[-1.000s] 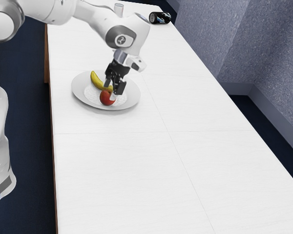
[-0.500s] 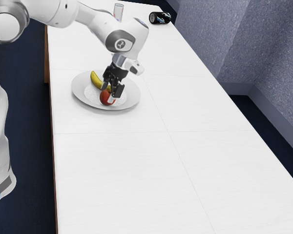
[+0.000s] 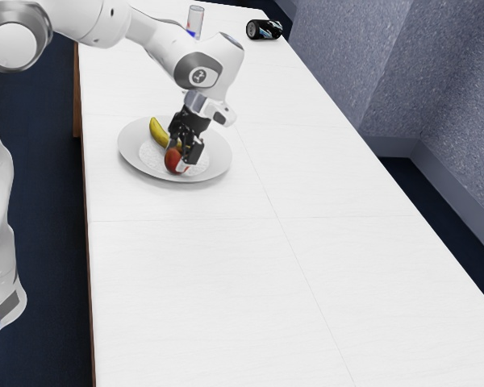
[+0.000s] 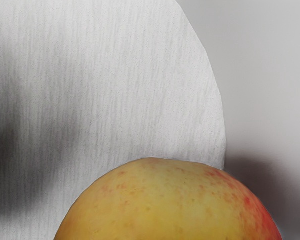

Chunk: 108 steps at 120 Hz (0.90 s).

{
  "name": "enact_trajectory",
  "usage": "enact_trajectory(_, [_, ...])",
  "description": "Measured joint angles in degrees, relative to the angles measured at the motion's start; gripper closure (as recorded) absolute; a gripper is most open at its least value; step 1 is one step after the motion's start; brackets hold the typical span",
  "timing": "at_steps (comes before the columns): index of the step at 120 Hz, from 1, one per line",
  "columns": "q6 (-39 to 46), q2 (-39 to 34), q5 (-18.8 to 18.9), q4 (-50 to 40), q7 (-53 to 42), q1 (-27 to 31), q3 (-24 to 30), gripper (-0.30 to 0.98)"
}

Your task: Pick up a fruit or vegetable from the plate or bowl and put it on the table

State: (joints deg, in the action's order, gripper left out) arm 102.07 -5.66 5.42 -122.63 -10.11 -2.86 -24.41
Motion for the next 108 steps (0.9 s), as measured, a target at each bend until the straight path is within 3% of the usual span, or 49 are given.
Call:
enact_trajectory(46, [0.8,0.4,-0.2,0.0,0.0,0.0,-0.1,0.33])
enact_trajectory(68, [0.8,0.2,0.3,1.4,0.2,-0.1,0.0,0.38])
enact_trajectory(92, [0.4,0.7,0.9,7.4,0.1,0.0,0.3,0.38])
enact_trajectory(108, [-0.5,8.0,1.1,18.6,-0.7,1.0,0.8,0.38])
